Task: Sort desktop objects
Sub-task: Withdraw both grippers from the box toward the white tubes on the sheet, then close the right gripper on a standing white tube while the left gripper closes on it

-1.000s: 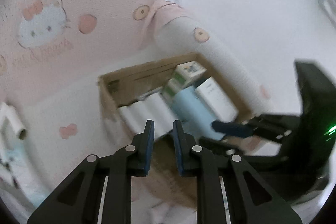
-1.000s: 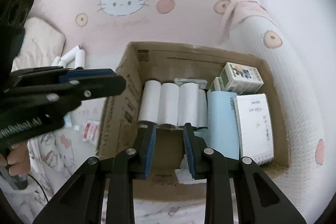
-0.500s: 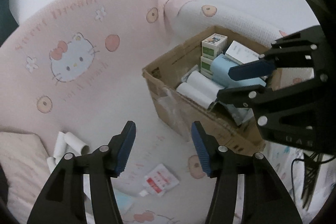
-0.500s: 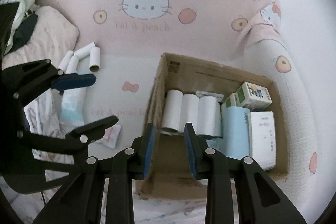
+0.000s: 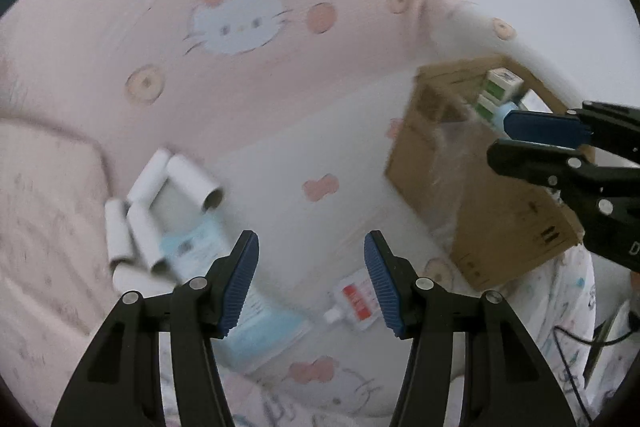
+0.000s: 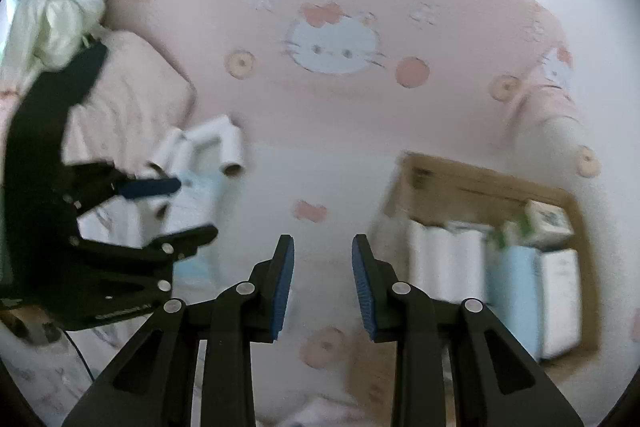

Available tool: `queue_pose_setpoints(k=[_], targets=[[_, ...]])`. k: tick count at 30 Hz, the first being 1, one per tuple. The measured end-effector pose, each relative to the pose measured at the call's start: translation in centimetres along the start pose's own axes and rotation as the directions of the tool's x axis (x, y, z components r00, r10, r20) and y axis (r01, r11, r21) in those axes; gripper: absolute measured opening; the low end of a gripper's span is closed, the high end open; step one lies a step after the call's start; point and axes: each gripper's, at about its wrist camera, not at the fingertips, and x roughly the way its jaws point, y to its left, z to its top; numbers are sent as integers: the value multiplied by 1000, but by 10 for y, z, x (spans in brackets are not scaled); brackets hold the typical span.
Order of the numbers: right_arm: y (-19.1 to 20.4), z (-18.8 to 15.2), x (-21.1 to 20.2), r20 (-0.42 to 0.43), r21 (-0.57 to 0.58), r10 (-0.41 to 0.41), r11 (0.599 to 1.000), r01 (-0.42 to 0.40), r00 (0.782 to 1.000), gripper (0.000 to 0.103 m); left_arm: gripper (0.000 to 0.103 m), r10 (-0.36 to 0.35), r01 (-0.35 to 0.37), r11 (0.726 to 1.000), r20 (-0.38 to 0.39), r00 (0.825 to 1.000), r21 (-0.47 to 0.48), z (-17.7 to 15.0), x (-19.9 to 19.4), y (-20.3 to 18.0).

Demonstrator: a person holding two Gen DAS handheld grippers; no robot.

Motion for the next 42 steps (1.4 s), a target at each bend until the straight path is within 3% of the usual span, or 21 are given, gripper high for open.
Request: queue_pose_setpoints(k=[2, 4, 9, 12, 15, 17, 22, 24, 27, 32, 36, 38, 40, 42], targets=[[14, 5, 9, 18, -7, 40, 999, -40, 999, 52, 59, 5, -5, 999, -4, 1000, -50, -5, -3, 20], [29, 11, 17, 47, -25, 96, 995, -94, 994, 60, 59, 5, -6, 994, -6, 1000, -113, -11, -5, 42], [56, 23, 40, 48, -66, 132, 990, -128, 990, 61, 59, 1, 2, 949, 9, 1000, -314, -26, -10, 106], [71, 29, 56, 46, -79, 154, 985, -151, 987, 61, 59, -17, 10, 892, -12, 1000, -452, -34, -5, 145], [82, 37, 73, 34, -38, 231, 973, -229, 972, 62, 59, -74, 48, 797, -20, 997, -602, -46, 2, 186], [91, 42, 85, 32, -26, 246, 969, -246, 969, 62, 59, -81, 52, 753, -14, 997, -656, -51, 5, 206], [122, 55, 121, 7, -53, 271, 961, -270, 963, 62, 59, -62, 16, 724, -42, 997, -689, -50, 16, 242], [136, 56, 135, 0, -86, 280, 956, -279, 960, 62, 59, -91, 31, 691, -44, 995, -722, -51, 26, 256], [156, 55, 156, -27, -138, 302, 943, -303, 953, 62, 59, -116, -11, 639, -110, 987, -769, -58, 44, 275], [177, 54, 196, -128, -86, 383, 915, -395, 915, 62, 59, -141, -52, 571, -160, 977, -819, -62, 69, 288], [192, 51, 218, -161, -107, 369, 915, -388, 915, 62, 59, -209, -34, 521, -166, 964, -853, -62, 88, 289], [199, 50, 224, -172, -137, 367, 910, -391, 914, 62, 59, -222, -63, 507, -201, 954, -860, -62, 98, 292], [205, 49, 228, -183, -151, 386, 898, -413, 904, 62, 59, -214, -135, 494, -271, 938, -859, -62, 107, 295], [208, 48, 233, -203, -153, 400, 889, -432, 894, 62, 59, -211, -153, 477, -282, 936, -865, -64, 112, 299]])
